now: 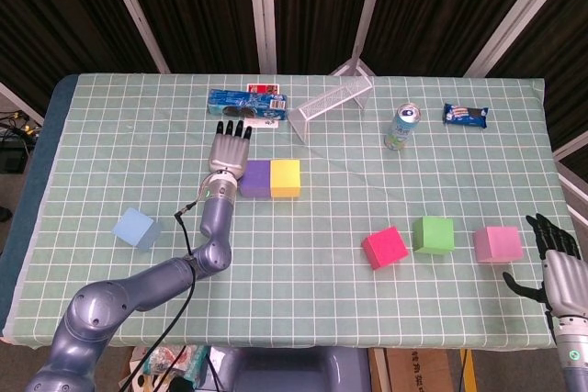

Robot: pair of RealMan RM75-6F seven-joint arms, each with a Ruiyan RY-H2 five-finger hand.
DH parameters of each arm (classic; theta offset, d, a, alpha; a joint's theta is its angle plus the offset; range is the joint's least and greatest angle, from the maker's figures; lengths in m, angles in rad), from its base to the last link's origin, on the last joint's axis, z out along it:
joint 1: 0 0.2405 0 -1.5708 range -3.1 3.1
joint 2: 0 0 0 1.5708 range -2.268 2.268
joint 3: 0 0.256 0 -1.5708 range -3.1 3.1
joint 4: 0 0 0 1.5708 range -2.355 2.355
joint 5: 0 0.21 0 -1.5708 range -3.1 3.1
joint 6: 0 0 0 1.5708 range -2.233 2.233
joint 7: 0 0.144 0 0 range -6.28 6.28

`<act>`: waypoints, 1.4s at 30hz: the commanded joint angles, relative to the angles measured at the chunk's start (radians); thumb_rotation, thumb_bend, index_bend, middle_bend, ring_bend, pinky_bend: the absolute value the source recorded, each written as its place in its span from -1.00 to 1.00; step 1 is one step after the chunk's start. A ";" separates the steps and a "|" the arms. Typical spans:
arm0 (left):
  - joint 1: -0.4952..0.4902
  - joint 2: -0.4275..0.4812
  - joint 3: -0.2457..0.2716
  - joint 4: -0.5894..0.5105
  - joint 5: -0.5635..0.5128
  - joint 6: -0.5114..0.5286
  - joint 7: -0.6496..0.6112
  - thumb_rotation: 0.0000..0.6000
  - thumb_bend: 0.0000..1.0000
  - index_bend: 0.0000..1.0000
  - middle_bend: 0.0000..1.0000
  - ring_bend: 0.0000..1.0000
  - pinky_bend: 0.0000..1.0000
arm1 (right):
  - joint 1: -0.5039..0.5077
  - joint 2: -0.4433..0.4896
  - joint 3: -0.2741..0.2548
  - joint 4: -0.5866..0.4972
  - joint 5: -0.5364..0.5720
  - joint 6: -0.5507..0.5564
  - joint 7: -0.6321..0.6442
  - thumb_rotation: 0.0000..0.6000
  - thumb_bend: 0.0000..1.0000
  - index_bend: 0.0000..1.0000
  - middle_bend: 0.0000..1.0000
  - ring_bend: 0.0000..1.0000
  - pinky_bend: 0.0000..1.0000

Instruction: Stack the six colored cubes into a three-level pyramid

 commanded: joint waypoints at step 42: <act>0.553 0.740 0.152 -1.295 0.362 0.557 -0.243 1.00 -0.91 -1.00 -1.00 -1.00 -0.92 | 0.011 0.002 -0.007 -0.005 -0.072 0.020 -0.016 1.00 -0.49 -1.00 -1.00 -1.00 -1.00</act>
